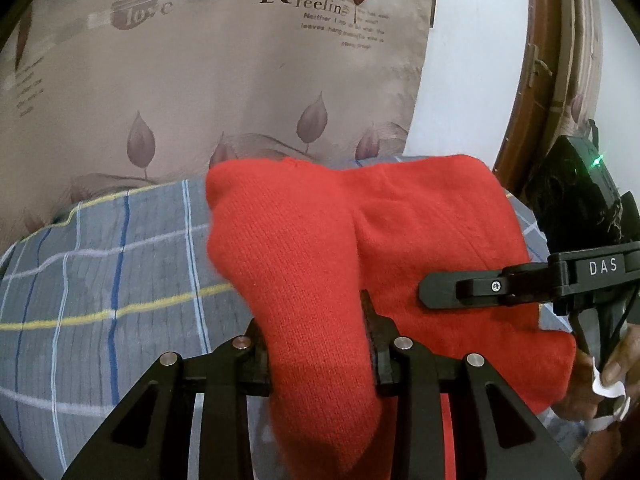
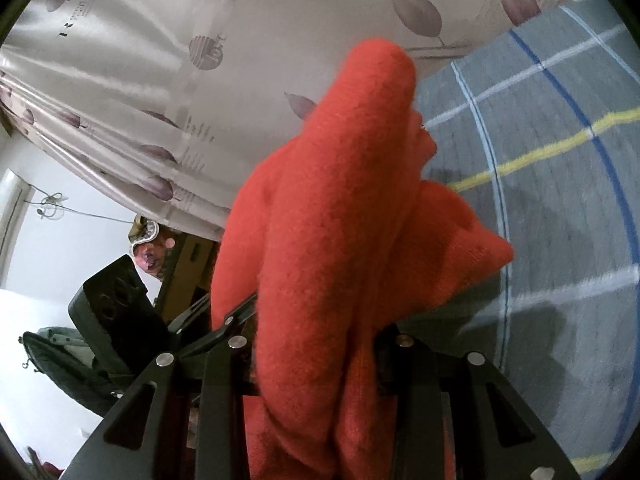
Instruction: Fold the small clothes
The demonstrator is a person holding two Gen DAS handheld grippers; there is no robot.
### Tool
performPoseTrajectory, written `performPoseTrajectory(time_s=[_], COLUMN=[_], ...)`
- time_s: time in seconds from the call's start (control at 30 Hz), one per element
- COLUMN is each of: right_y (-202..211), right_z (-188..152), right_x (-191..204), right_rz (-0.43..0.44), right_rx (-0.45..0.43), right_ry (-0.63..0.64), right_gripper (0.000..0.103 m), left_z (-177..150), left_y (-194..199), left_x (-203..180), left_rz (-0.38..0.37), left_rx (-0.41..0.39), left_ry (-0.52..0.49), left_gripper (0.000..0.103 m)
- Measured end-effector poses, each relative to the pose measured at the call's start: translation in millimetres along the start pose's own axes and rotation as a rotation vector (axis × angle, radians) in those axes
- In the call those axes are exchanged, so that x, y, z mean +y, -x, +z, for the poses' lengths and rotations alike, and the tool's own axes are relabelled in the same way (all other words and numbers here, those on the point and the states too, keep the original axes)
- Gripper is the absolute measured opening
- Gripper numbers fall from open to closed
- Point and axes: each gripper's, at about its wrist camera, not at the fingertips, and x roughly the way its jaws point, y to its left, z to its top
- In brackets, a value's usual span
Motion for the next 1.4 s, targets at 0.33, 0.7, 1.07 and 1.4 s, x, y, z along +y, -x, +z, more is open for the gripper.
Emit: performPoseTrajectory(time_s=[0.33,0.7,1.07,1.4], right_y=[-1,30,68,82], right_z=[-58,-80,-140,-160], right_x=[-7,11,100,120], right_rz=[-0.021,-0.365,-0.578,-0.601], right_rx=[0.045,-0.067,-0.333,-0.390], right_ry=[-0.048,0.213,0.520,0.566], right_gripper=[0.032,0.057,0.088,0.098], left_z=[-58,-83,-71,-64], left_y=[20,72,120,143], left_x=[-8,3,-24,-32], left_rz=[-0.028,0.274,0.310,0.252], left_rx=[0.058,-0.193,-0.319,-0.351], left_ry=[0.070,0.012,-0.055,-0.002], left_gripper=[0.033,0.101,0.103,0.103])
